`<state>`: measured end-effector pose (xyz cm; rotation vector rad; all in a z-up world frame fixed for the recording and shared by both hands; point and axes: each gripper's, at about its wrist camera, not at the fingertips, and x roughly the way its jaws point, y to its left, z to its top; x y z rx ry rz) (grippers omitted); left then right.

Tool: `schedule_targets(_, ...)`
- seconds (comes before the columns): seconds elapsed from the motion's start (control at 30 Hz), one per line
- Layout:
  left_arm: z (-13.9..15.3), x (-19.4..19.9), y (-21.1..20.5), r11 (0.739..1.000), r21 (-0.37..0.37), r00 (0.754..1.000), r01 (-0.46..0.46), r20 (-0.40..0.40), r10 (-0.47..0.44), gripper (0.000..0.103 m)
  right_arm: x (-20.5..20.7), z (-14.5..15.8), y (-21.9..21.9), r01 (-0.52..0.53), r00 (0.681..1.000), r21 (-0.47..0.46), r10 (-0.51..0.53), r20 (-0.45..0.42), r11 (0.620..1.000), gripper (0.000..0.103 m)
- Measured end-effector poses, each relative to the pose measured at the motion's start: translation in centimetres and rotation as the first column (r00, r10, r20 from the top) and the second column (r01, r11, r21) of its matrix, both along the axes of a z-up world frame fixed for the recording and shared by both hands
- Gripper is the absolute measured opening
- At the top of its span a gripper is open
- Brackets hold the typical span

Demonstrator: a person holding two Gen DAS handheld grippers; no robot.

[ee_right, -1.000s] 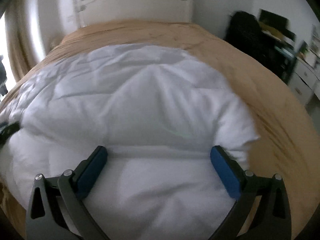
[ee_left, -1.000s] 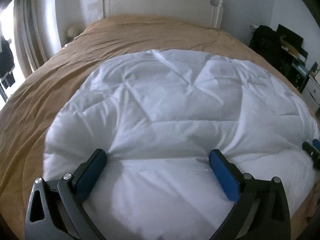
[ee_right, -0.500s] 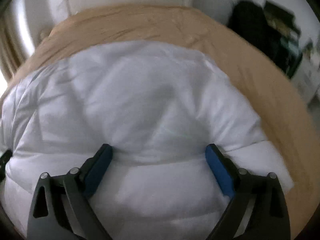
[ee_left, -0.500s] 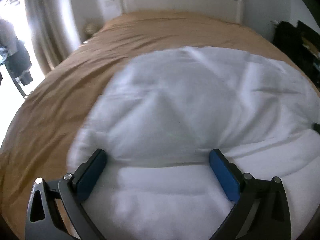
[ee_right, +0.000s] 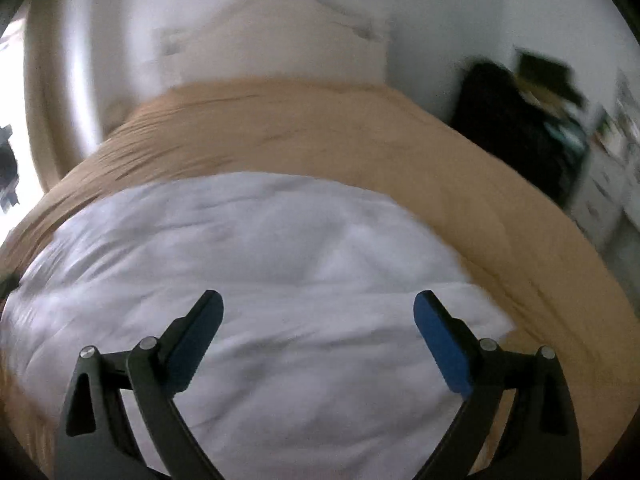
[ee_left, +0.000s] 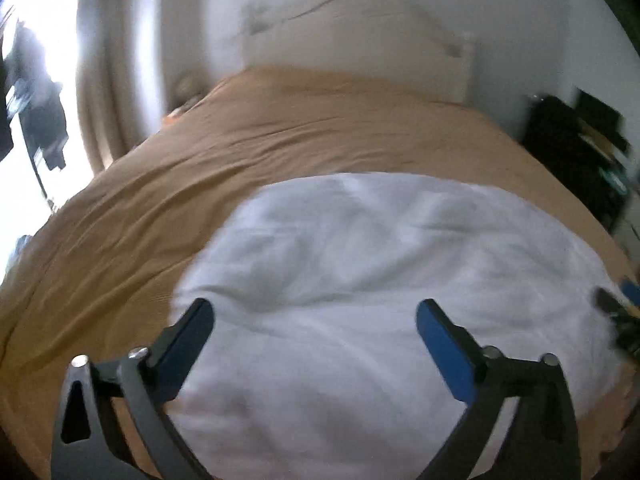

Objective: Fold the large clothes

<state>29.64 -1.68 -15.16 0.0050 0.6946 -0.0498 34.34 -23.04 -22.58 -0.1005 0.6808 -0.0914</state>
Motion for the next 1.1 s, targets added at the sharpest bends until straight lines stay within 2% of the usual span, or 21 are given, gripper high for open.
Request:
schedule_targets(0.03, -1.0, -0.6, -1.3, 0.999, 0.031, 1.000, 0.021, -0.001, -0.021, 0.103, -0.5, -0.8, 1.1, -0.026, 1.000, -0.055, 0.026, -0.005, 0.998, 0.097)
schedule_targets(0.07, -2.4, -0.6, -2.2, 0.997, 0.065, 0.999, 0.042, -0.033, -0.040, 0.103, -0.5, -2.2, 1.7, -0.044, 0.999, -0.109, 0.041, -0.036, 0.993, 0.097)
schedule_targets(0.1, -4.1, -0.4, -2.3, 0.995, 0.080, 0.996, 0.058, -0.078, -0.051, 0.103, -0.3, -3.9, 1.5, -0.057, 0.995, -0.119, 0.046, -0.090, 0.991, 0.099)
schedule_targets(0.13, -5.2, -0.9, -2.0, 0.996, 0.063, 0.994, 0.071, -0.090, -0.065, 0.103, -0.1, -5.3, 0.2, -0.059, 0.992, -0.064, 0.051, -0.113, 0.996, 0.103)
schedule_targets(0.17, -5.6, -1.0, -1.1, 0.997, 0.051, 0.996, 0.062, -0.071, -0.058, 0.103, -0.2, -5.8, -1.0, -0.053, 0.993, -0.017, 0.051, -0.111, 0.998, 0.103)
schedule_targets(0.23, -5.1, -0.7, 0.0, 0.997, 0.073, 0.997, 0.017, -0.071, -0.012, 0.103, 0.7, -5.8, -3.3, -0.015, 0.991, 0.051, 0.022, -0.133, 0.999, 0.103)
schedule_targets(0.33, -3.3, 0.5, 2.3, 0.994, 0.074, 0.993, -0.083, -0.073, 0.089, 0.101, 1.6, -4.0, -5.0, 0.050, 0.988, 0.038, -0.044, -0.149, 0.998, 0.102)
schedule_targets(0.4, -1.1, 0.7, 3.5, 0.993, 0.043, 0.993, -0.107, -0.045, 0.109, 0.101, 2.0, -2.3, -5.1, 0.074, 0.990, 0.057, -0.066, -0.121, 0.996, 0.102)
schedule_targets(0.5, 1.6, 2.9, 2.9, 0.997, 0.002, 0.997, -0.077, -0.021, 0.077, 0.102, 3.8, 1.1, -4.1, 0.070, 0.995, 0.142, -0.059, -0.080, 0.987, 0.103)
schedule_targets(0.57, 2.4, 4.8, 1.5, 0.999, -0.011, 0.999, -0.042, -0.016, 0.041, 0.102, 7.1, 2.9, -2.7, 0.042, 0.996, 0.164, -0.029, -0.083, 0.986, 0.103)
schedule_targets(0.67, 2.4, 8.9, -2.0, 0.999, 0.045, 0.999, 0.012, -0.043, -0.010, 0.102, 12.5, 3.5, -0.4, -0.017, 0.993, 0.159, 0.036, -0.113, 0.987, 0.103)
schedule_targets(0.77, -0.1, 13.8, -5.9, 0.989, 0.132, 0.989, 0.065, -0.139, -0.046, 0.102, 17.6, 1.6, 1.5, -0.039, 0.975, 0.135, 0.067, -0.213, 0.990, 0.103)
schedule_targets(0.87, -3.0, 16.7, -7.6, 0.982, 0.173, 0.969, 0.075, -0.245, -0.031, 0.103, 21.7, -2.8, 2.5, -0.022, 0.944, -0.001, 0.021, -0.330, 1.000, 0.102)
schedule_targets(0.9, -4.3, 17.8, -7.4, 0.983, 0.167, 0.959, 0.078, -0.282, -0.028, 0.103, 22.9, -4.9, 2.0, 0.001, 0.921, -0.050, -0.020, -0.389, 0.999, 0.102)
schedule_targets(0.93, -5.2, 18.5, -6.7, 0.987, 0.140, 0.950, 0.072, -0.310, -0.025, 0.103, 23.8, -6.9, 1.0, 0.020, 0.895, -0.048, -0.039, -0.444, 0.999, 0.102)
schedule_targets(0.97, -5.7, 19.3, -5.5, 0.995, 0.085, 0.942, 0.054, -0.334, -0.022, 0.103, 24.2, -7.8, 0.0, 0.034, 0.882, -0.005, -0.032, -0.470, 0.999, 0.102)
schedule_targets(1.0, -5.8, 19.8, -4.7, 0.997, 0.064, 0.941, 0.040, -0.338, -0.016, 0.103, 24.4, -8.2, -1.4, 0.070, 0.878, 0.062, -0.032, -0.478, 0.996, 0.102)
schedule_targets(1.03, -5.9, 20.2, -3.9, 0.997, 0.076, 0.942, 0.020, -0.337, 0.007, 0.103, 24.6, -8.2, -2.8, 0.113, 0.879, 0.099, -0.053, -0.473, 0.989, 0.102)
schedule_targets(1.1, -6.1, 20.8, -1.8, 0.986, 0.165, 0.941, -0.039, -0.327, 0.092, 0.103, 24.8, -8.3, -5.0, 0.178, 0.870, 0.092, -0.113, -0.479, 0.980, 0.102)
